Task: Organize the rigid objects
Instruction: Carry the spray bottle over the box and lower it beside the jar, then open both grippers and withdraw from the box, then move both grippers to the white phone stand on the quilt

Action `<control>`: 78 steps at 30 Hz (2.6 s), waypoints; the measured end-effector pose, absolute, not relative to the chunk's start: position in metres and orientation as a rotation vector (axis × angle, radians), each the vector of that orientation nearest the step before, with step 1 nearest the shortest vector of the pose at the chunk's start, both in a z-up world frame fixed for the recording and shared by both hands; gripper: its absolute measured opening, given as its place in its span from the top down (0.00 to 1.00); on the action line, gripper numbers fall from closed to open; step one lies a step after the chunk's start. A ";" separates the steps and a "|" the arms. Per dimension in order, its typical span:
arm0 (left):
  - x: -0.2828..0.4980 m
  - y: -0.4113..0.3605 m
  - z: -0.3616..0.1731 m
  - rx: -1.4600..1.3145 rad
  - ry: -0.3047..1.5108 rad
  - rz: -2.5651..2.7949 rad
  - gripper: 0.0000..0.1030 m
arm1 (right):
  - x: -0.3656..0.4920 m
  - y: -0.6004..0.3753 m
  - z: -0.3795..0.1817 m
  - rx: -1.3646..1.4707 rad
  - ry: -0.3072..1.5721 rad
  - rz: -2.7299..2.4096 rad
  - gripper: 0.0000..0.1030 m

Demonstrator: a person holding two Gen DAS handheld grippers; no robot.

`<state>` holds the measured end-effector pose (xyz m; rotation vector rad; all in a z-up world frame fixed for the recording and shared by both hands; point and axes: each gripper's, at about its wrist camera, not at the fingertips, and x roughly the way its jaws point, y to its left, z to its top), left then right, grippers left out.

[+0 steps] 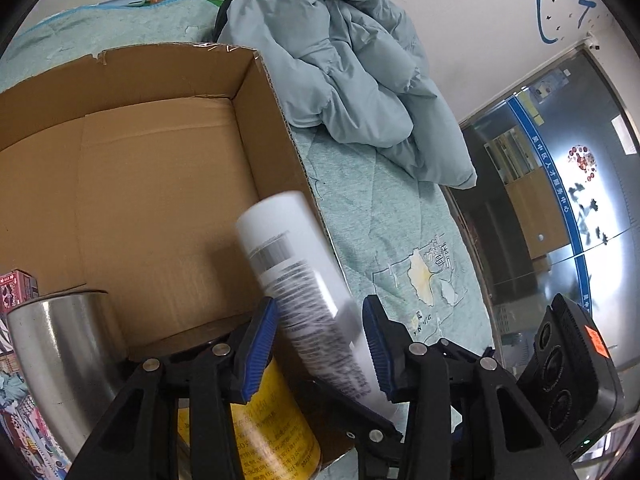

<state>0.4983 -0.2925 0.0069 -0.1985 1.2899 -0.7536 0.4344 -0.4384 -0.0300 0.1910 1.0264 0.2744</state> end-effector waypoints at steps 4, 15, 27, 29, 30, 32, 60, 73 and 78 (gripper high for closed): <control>0.500 -0.295 0.007 -0.187 1.301 -0.744 0.59 | 0.430 -0.442 -0.024 0.199 1.018 0.286 0.56; 0.466 -0.258 0.039 -0.161 1.185 -0.725 0.58 | 0.365 -0.422 -0.014 0.057 0.958 0.316 0.90; 0.332 -0.062 0.174 -0.084 0.650 -0.331 0.01 | 0.350 -0.426 0.000 0.048 0.857 0.304 0.91; 0.312 -0.029 0.185 -0.083 0.611 -0.255 0.01 | 0.358 -0.425 -0.010 0.061 0.912 0.302 0.91; 0.304 -0.017 0.187 -0.100 0.607 -0.207 0.01 | 0.366 -0.424 -0.020 0.081 0.943 0.304 0.91; 0.287 0.009 0.188 -0.155 0.592 -0.124 0.01 | 0.376 -0.424 -0.032 0.121 0.954 0.320 0.91; 0.155 0.062 0.141 0.067 0.538 -0.030 0.01 | 0.245 -0.382 0.034 -0.011 0.526 0.273 0.00; 0.136 0.004 -0.014 -0.154 1.115 -0.501 0.19 | 0.182 -0.302 -0.020 0.132 0.881 0.778 0.00; 0.133 -0.014 -0.043 -0.138 1.175 -0.467 0.25 | 0.171 -0.307 -0.041 0.153 0.967 0.779 0.00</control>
